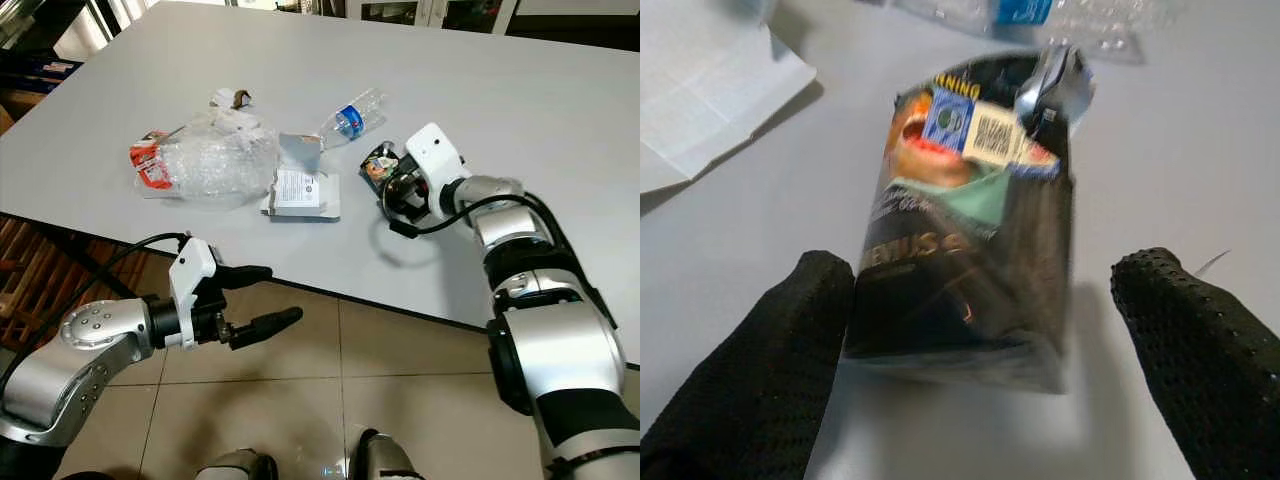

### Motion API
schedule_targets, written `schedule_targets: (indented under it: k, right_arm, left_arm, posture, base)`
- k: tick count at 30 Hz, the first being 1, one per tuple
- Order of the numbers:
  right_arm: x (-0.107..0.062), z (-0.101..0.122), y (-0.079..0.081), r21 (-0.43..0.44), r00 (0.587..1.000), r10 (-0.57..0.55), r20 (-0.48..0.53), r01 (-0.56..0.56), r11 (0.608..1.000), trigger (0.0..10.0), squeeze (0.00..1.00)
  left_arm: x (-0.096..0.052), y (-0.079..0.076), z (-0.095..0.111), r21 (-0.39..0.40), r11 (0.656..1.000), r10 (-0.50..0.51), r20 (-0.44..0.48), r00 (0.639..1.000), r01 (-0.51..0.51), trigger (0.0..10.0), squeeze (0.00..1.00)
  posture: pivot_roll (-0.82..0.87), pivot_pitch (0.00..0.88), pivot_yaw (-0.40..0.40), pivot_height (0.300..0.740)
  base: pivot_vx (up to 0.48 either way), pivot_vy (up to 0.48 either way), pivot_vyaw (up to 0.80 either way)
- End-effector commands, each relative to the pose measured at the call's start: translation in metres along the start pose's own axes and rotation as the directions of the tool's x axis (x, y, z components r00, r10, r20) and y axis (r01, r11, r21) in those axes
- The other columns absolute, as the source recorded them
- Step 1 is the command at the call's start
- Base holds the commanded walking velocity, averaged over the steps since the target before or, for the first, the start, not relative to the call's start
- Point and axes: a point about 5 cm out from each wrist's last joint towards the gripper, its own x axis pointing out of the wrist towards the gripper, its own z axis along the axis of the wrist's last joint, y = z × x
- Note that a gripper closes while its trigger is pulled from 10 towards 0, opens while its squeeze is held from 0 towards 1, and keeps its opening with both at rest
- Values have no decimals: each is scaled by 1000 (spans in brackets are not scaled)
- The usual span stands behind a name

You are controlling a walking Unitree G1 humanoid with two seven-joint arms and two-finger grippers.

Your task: Picking trash to rubbish bin

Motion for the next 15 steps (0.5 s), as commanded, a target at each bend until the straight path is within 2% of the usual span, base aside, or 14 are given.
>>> schedule_targets:
  k: [1, 4, 5, 15]
  right_arm:
    - [2, -2, 2, 16, 1000, -16, 0, 16, 1000, 10000, 0]
    - [6, -9, 10, 39, 1000, -3, -19, 4, 999, 10000, 0]
    - [6, -11, 11, 44, 1000, -4, -23, 5, 999, 0, 0]
    - [5, -29, 16, 91, 998, 15, -58, -9, 996, 0, 0]
  left_arm:
    - [-3, -3, 0, -2, 1000, 0, -10, 1000, 0, 10000, 0]
    - [-4, -4, 0, -4, 1000, 2, -12, 1000, -2, 10000, 0]
    - [-4, -4, 0, -4, 1000, 3, -13, 1000, -3, 10000, 0]
    - [-6, -6, -1, -10, 1000, 7, -16, 1000, -8, 10000, 0]
  posture:
    - [149, 211, 43, 740]
    - [153, 216, 41, 740]
    - [153, 216, 41, 740]
    - [155, 224, 41, 740]
  base:
    - [0, 0, 0]
    - [0, 0, 0]
    - [0, 0, 0]
    - [0, 0, 0]
